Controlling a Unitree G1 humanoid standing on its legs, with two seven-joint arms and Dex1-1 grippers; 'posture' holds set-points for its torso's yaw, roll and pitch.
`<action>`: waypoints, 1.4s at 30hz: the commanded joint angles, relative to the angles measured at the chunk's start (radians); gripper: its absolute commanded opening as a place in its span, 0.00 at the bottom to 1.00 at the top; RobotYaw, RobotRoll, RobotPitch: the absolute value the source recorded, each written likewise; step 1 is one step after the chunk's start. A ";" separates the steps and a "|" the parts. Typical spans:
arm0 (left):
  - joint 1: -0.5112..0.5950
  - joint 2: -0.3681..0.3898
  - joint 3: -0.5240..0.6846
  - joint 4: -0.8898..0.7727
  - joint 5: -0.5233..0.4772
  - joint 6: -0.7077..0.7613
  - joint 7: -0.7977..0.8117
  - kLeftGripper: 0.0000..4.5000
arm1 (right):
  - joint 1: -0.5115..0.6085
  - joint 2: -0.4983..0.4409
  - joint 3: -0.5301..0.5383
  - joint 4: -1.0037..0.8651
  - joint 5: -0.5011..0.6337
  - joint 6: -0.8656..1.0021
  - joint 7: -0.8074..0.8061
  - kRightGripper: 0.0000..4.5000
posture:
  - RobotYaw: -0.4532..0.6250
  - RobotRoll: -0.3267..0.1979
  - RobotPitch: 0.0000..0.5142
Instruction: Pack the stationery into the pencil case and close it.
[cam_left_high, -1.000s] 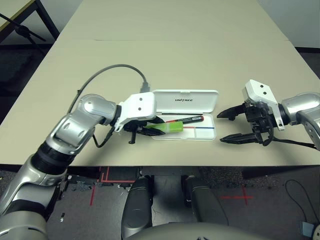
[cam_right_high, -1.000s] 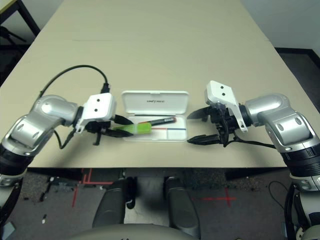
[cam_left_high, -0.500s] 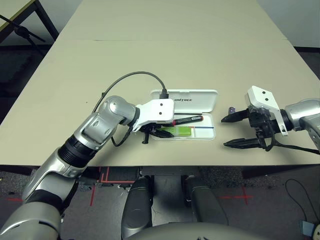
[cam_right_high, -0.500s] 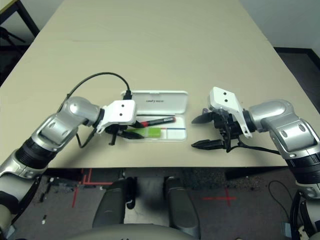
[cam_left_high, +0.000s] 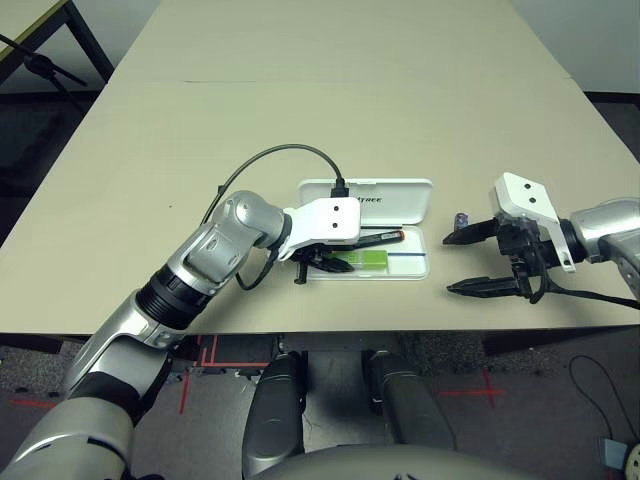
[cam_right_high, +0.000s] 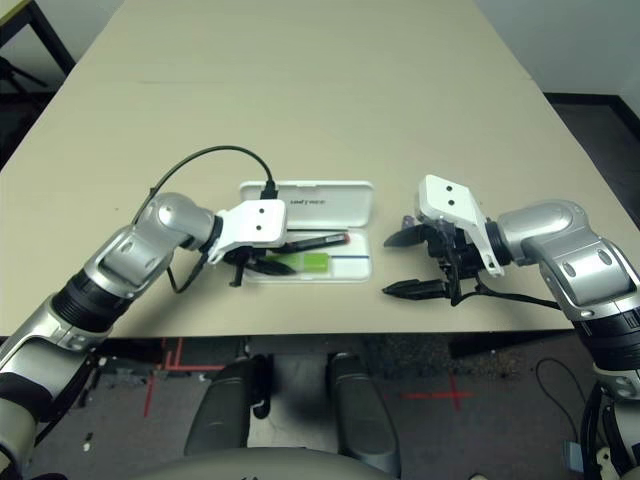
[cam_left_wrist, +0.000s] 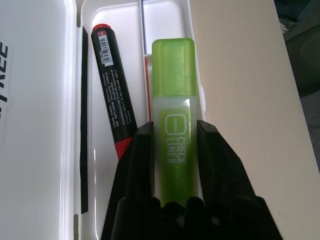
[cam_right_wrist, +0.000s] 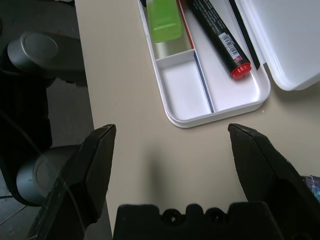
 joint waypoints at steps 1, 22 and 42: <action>0.005 0.021 0.018 -0.049 -0.021 0.022 -0.022 0.63 | -0.006 0.003 0.005 0.008 -0.008 -0.009 0.002 1.00 | 0.40 0.62 0.38; 0.186 0.328 0.362 -0.286 -0.233 0.074 -0.062 0.99 | -0.069 0.020 0.008 0.115 -0.031 -0.032 0.018 1.00 | 0.43 0.62 0.33; 0.220 0.299 0.333 -0.321 -0.272 0.095 0.010 0.99 | -0.080 0.164 -0.247 -0.247 -0.052 0.856 -0.634 1.00 | 0.41 0.62 0.40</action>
